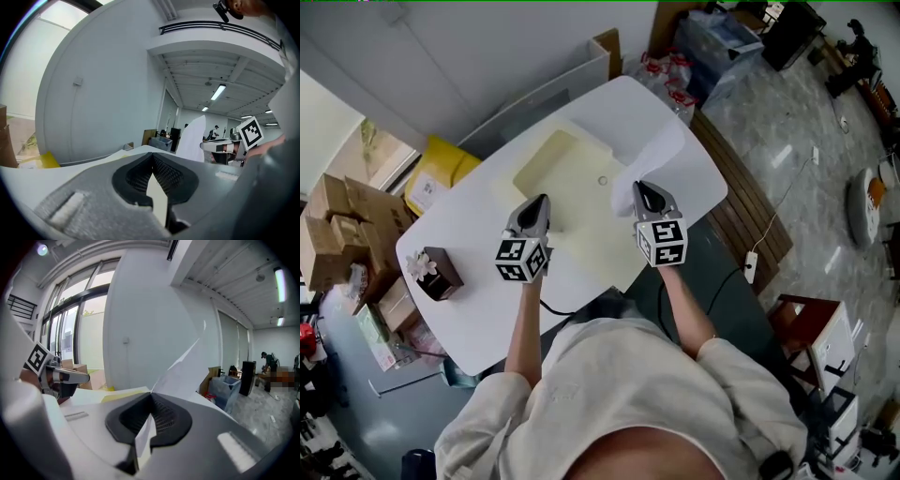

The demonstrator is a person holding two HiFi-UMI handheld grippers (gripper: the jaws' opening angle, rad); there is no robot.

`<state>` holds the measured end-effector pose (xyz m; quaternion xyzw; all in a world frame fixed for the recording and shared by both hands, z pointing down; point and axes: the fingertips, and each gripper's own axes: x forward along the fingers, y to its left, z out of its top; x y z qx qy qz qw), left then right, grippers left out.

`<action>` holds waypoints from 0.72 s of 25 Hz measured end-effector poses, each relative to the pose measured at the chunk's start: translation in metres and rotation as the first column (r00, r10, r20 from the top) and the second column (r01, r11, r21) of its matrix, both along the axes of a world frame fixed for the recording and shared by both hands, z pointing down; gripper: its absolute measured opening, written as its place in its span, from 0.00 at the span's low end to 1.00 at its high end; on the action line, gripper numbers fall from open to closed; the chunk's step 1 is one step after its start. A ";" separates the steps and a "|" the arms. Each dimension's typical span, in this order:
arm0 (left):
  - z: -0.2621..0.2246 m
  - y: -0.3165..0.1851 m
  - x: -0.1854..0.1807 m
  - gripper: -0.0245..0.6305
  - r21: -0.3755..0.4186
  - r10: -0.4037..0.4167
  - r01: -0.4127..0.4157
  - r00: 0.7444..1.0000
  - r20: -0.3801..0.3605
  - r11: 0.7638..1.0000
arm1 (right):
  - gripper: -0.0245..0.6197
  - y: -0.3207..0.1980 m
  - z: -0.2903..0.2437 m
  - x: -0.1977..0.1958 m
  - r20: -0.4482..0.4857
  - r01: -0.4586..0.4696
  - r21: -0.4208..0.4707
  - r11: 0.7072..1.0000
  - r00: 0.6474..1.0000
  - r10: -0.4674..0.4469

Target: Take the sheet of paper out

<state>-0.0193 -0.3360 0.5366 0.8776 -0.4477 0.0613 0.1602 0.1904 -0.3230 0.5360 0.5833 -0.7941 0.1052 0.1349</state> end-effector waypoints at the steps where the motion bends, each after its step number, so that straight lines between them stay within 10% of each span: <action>1: -0.003 0.000 -0.006 0.04 0.006 -0.012 0.012 1.000 0.002 1.000 | 0.04 -0.003 -0.003 -0.007 -0.003 0.014 0.006 1.000 1.000 -0.014; 18: -0.037 0.020 -0.140 0.04 0.081 -0.295 0.293 0.955 0.007 0.953 | 0.04 -0.030 -0.042 -0.157 -0.035 0.324 0.093 0.941 0.946 -0.322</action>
